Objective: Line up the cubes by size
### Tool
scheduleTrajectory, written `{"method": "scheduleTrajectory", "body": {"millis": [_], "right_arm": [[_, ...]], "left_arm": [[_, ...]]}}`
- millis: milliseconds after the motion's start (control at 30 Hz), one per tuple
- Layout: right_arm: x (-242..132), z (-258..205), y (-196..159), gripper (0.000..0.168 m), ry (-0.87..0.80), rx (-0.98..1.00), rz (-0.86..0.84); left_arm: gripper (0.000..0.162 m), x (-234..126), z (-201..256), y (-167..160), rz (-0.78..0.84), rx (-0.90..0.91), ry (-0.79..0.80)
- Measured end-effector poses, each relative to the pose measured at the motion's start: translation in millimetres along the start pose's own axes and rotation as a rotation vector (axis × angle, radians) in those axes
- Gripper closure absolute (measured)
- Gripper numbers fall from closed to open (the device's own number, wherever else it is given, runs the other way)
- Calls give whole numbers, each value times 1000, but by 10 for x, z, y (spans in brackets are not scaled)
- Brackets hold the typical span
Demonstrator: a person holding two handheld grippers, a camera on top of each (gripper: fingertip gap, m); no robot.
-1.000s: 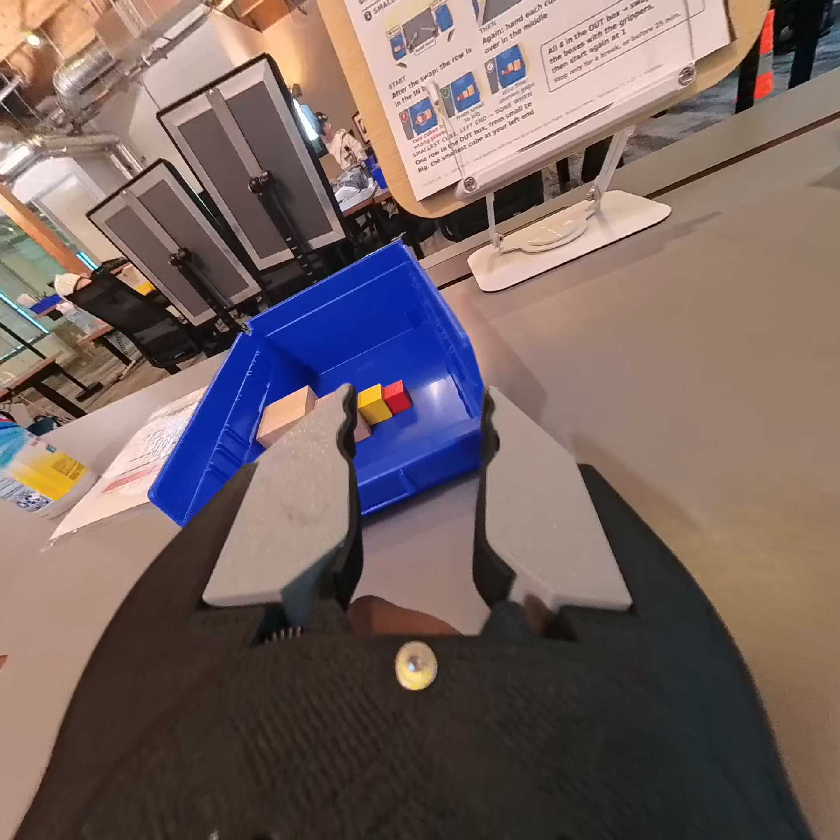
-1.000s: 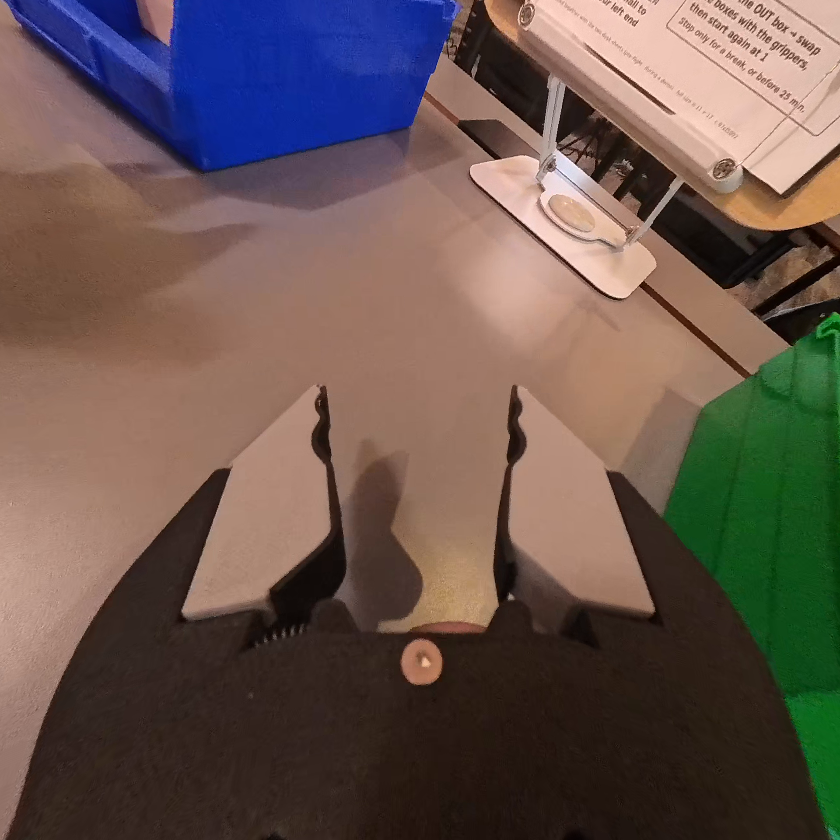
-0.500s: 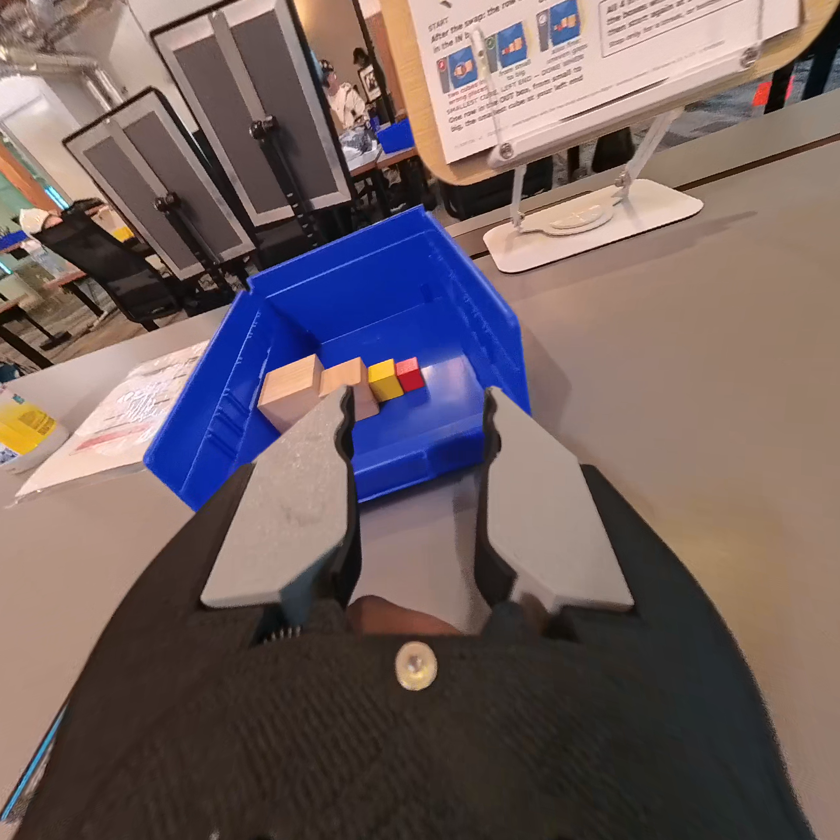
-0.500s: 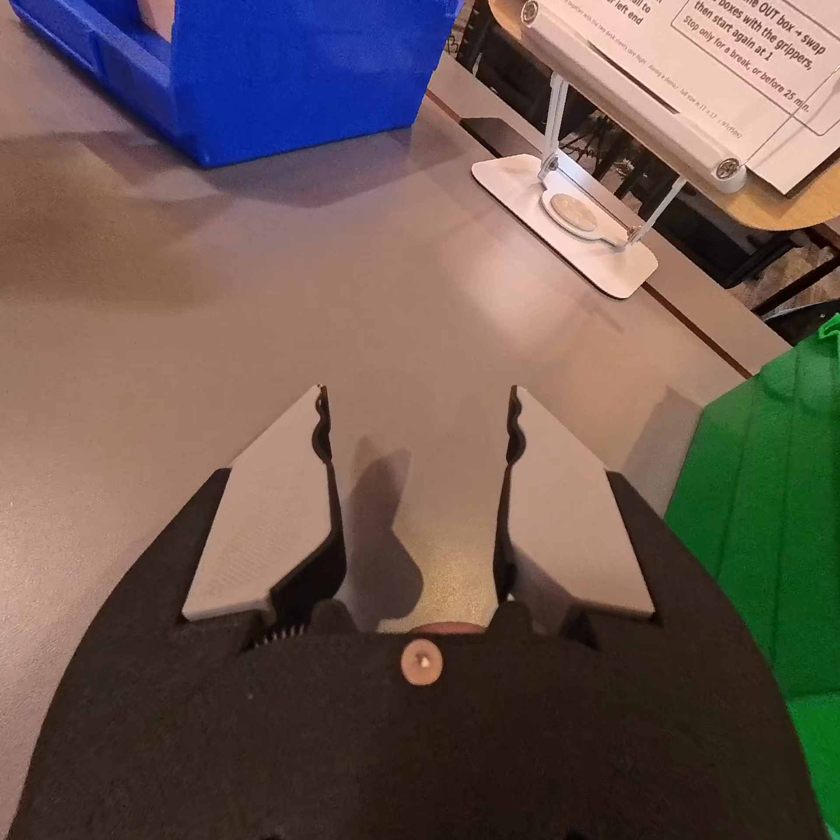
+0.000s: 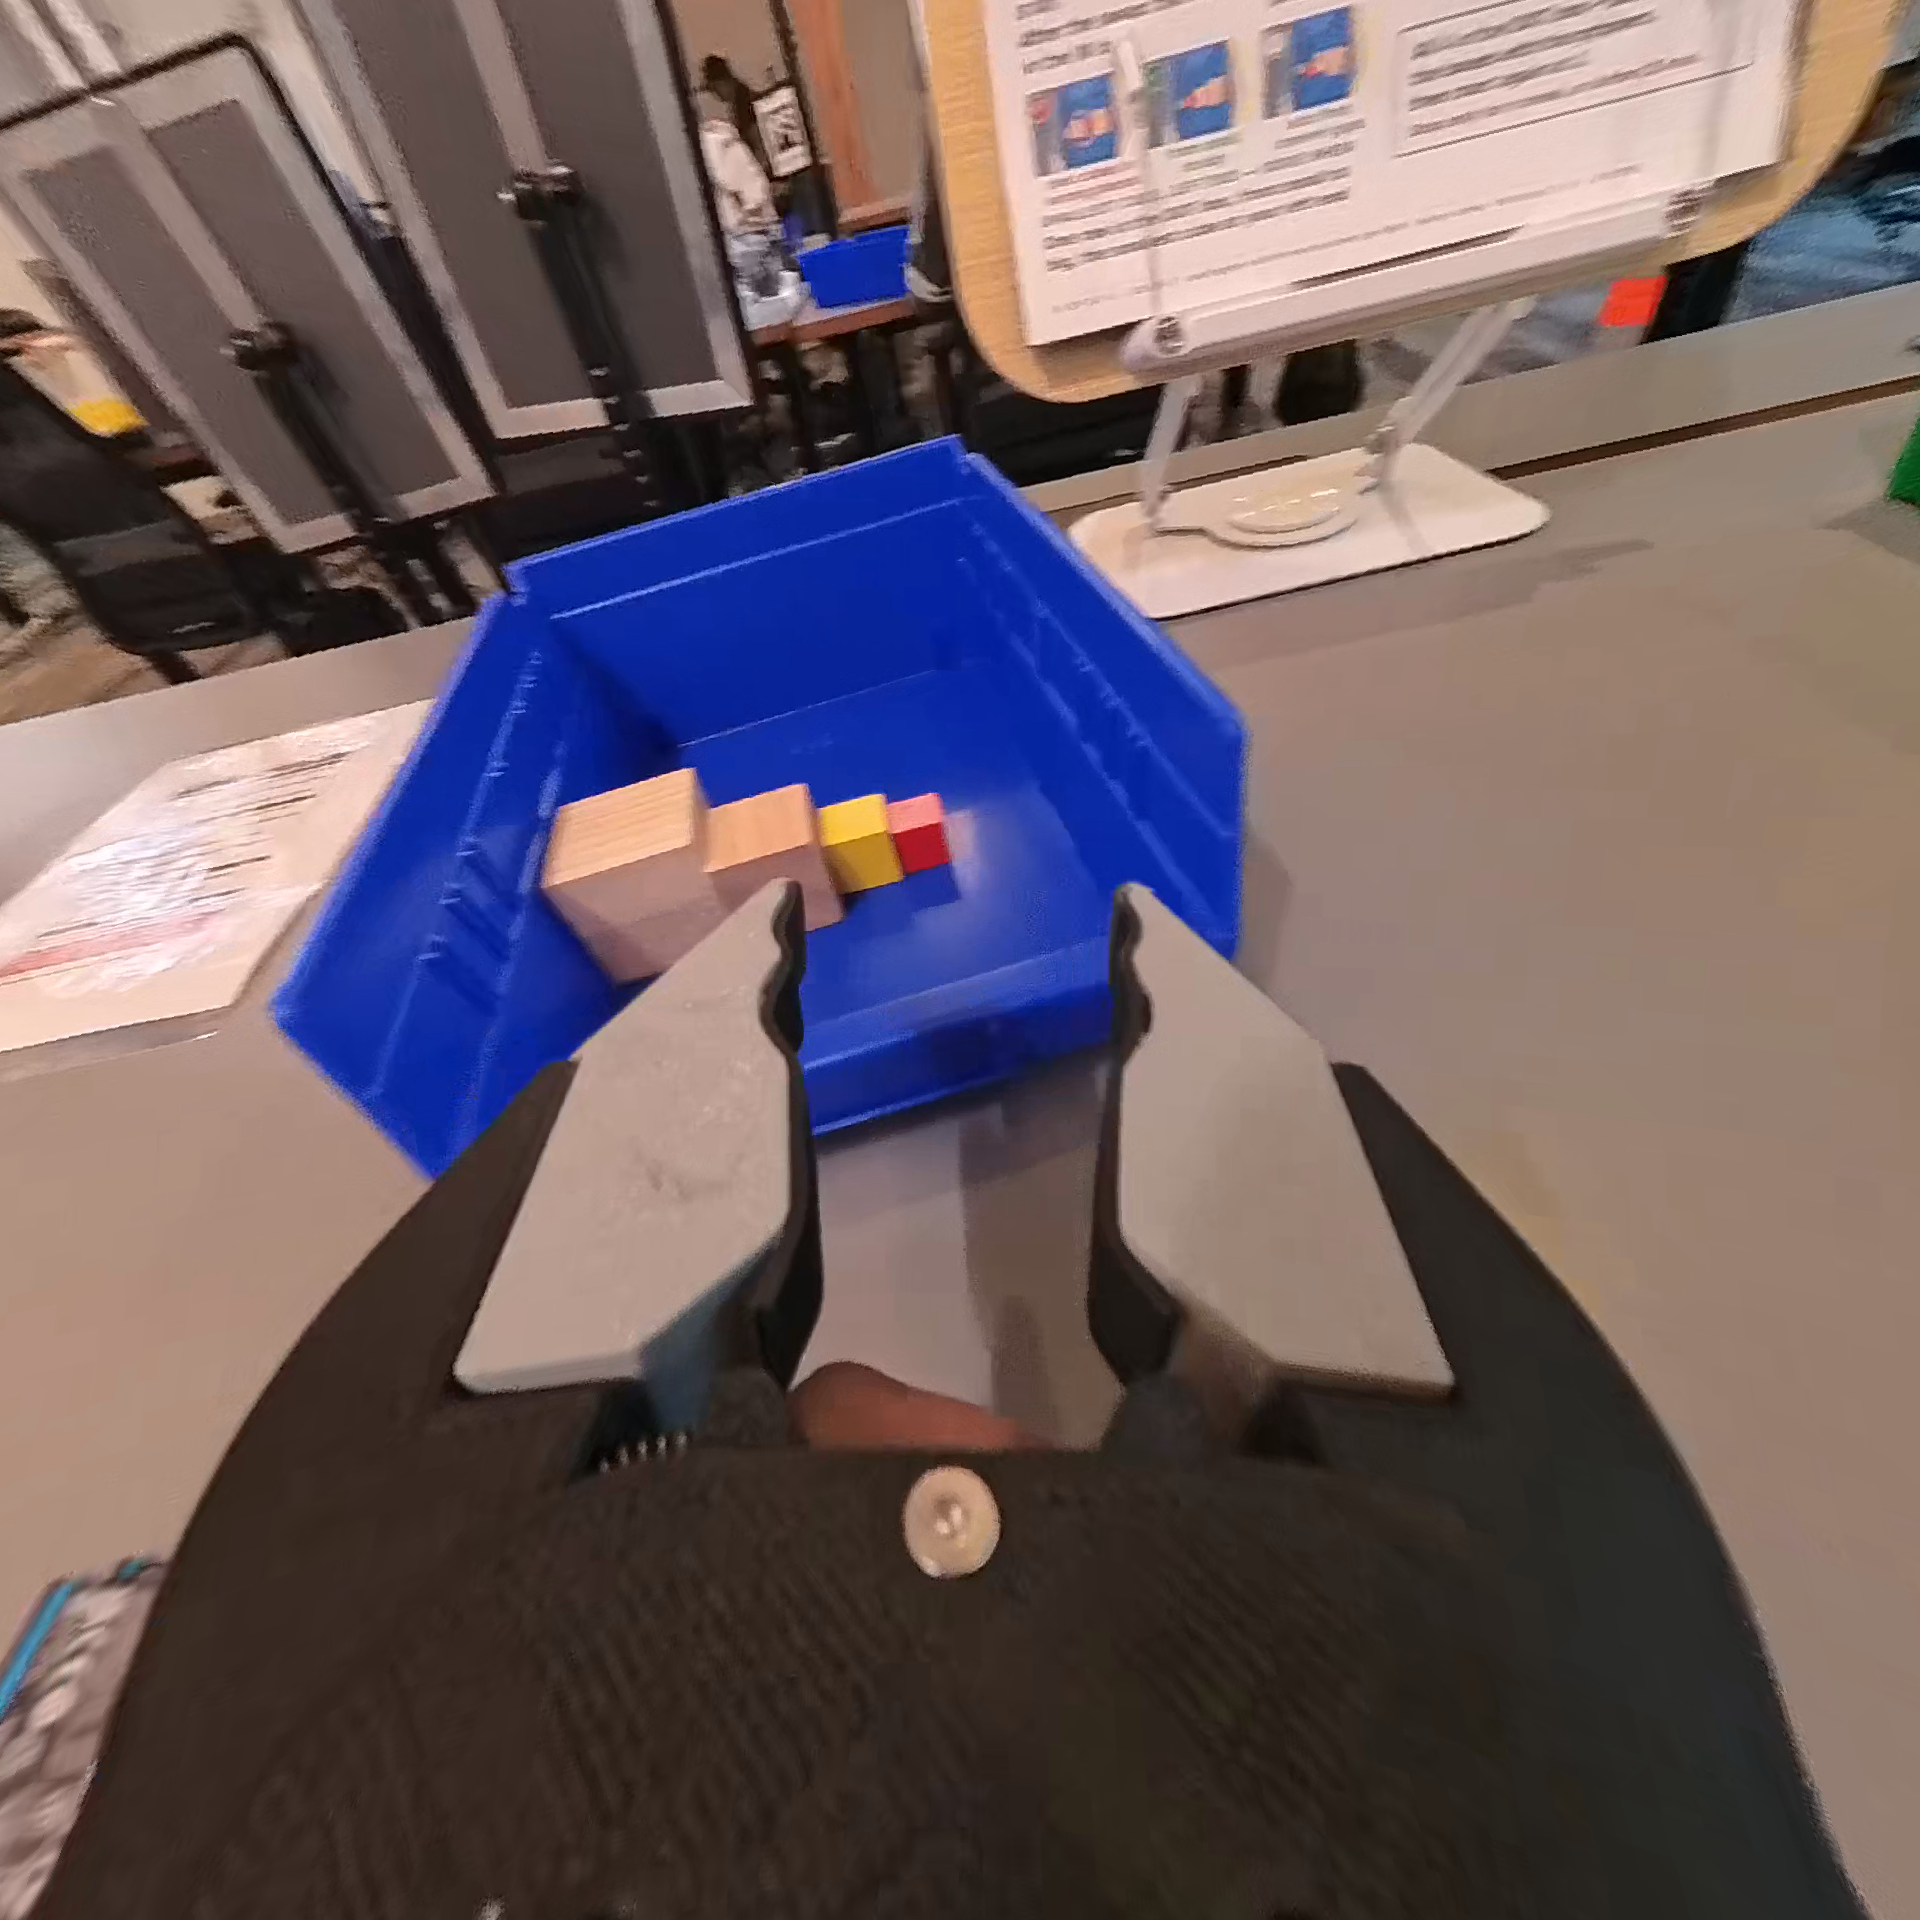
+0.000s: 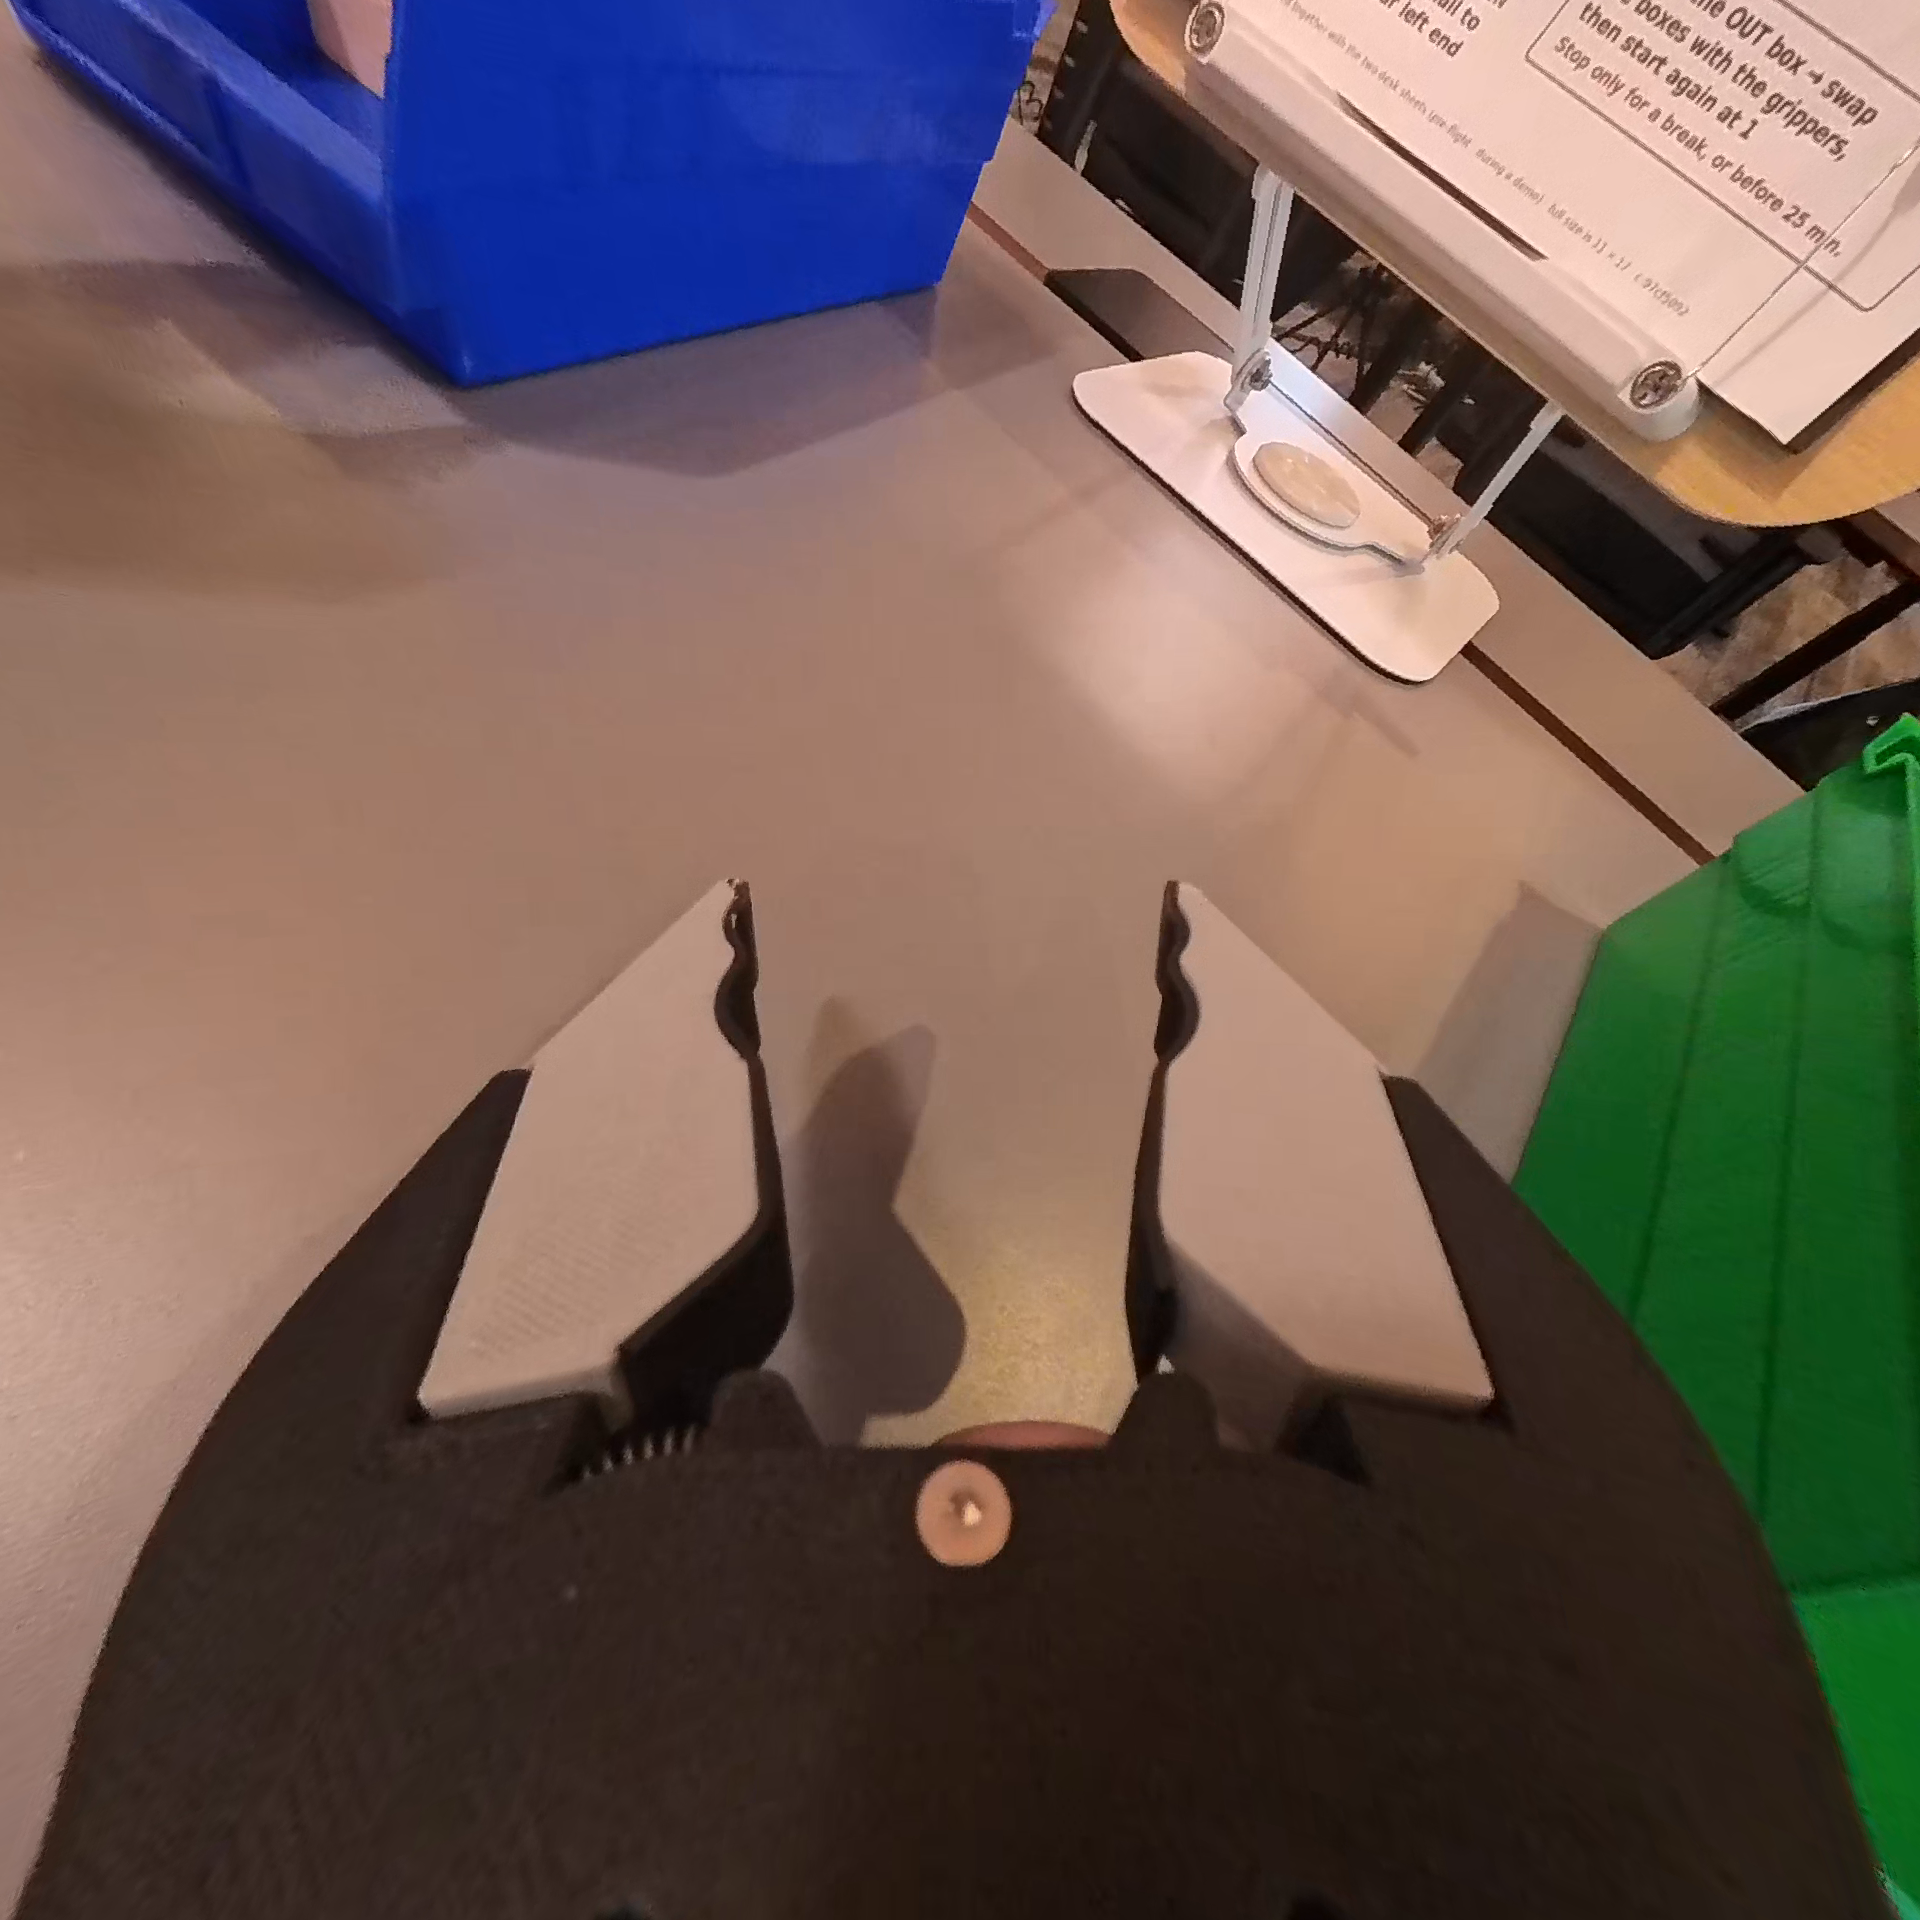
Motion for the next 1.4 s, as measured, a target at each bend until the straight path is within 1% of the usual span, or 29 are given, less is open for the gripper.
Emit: {"method": "scheduleTrajectory", "body": {"millis": [67, 167, 300, 400, 433, 467, 533, 600, 700, 767, 833, 933, 967, 1033, 1100, 1133, 1167, 1200, 1267, 1300, 1367, 1400], "right_arm": [[4, 1, 0, 93, -2, 0, -4], [-4, 12, 2, 93, -9, 4, 2], [-21, 35, -1, 93, -15, 21, 11], [-41, 42, 10, 93, -15, 29, 26], [-49, 46, 13, 93, -22, 25, 28], [-64, 55, 15, 93, -33, 20, 31], [-128, 92, 23, 92, -55, 19, 36], [-267, 157, 61, 92, -62, 13, 33], [-586, 351, 183, 90, -81, -5, -1], [-843, 507, 251, 97, -95, -8, 1], [-1055, 647, 236, 105, -71, -9, -39], [-1223, 786, 45, 105, 60, 31, -169], [-1259, 813, -38, 111, 110, 43, -206], [-1297, 871, -204, 131, 147, 52, -286], [-1252, 912, -325, 149, 164, 69, -338], [-1198, 903, -373, 159, 203, 84, -341], [-1124, 891, -422, 163, 241, 101, -349], [-1028, 896, -467, 162, 246, 112, -363], [-816, 935, -547, 152, 185, 129, -372], [-724, 958, -543, 152, 151, 143, -344], [-557, 950, -509, 158, 136, 173, -279], [-483, 926, -487, 158, 137, 183, -243]], "left_arm": [[104, 53, 145, -6, -13, 28, -32], [103, 199, 355, -7, -41, 118, -37], [103, 473, 530, -16, -122, 70, -83], [104, 684, 577, -30, -171, 129, -28], [113, 742, 561, -33, -182, 149, 3], [128, 783, 535, -33, -189, 160, 22], [150, 802, 491, -31, -197, 120, -8], [153, 780, 402, -53, -195, 104, 26], [159, 689, 230, -110, -179, 70, 62], [160, 604, 140, -140, -180, 21, 37], [160, 520, 103, -176, -179, -1, 0], [148, 448, 122, -201, -176, 49, -33], [146, 427, 124, -192, -170, 74, -21], [152, 386, 132, -159, -147, 82, -10], [151, 364, 135, -133, -147, 66, -16], [150, 354, 133, -125, -145, 58, -23], [149, 343, 129, -118, -143, 50, -32], [148, 330, 126, -112, -142, 41, -44], [144, 305, 123, -93, -140, 24, -64], [144, 294, 121, -83, -137, 23, -66], [145, 273, 122, -65, -124, 28, -65], [144, 268, 125, -60, -122, 31, -66]]}}
Point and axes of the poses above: each gripper's, where its closed fingertips meet, x out along the fingers, y out of its top, z = x × y across the jaws, the point moved 10 cm from there along -x, back along the fingers, and after that the axes turned 7 degrees about -x, right-handed, at the moved point
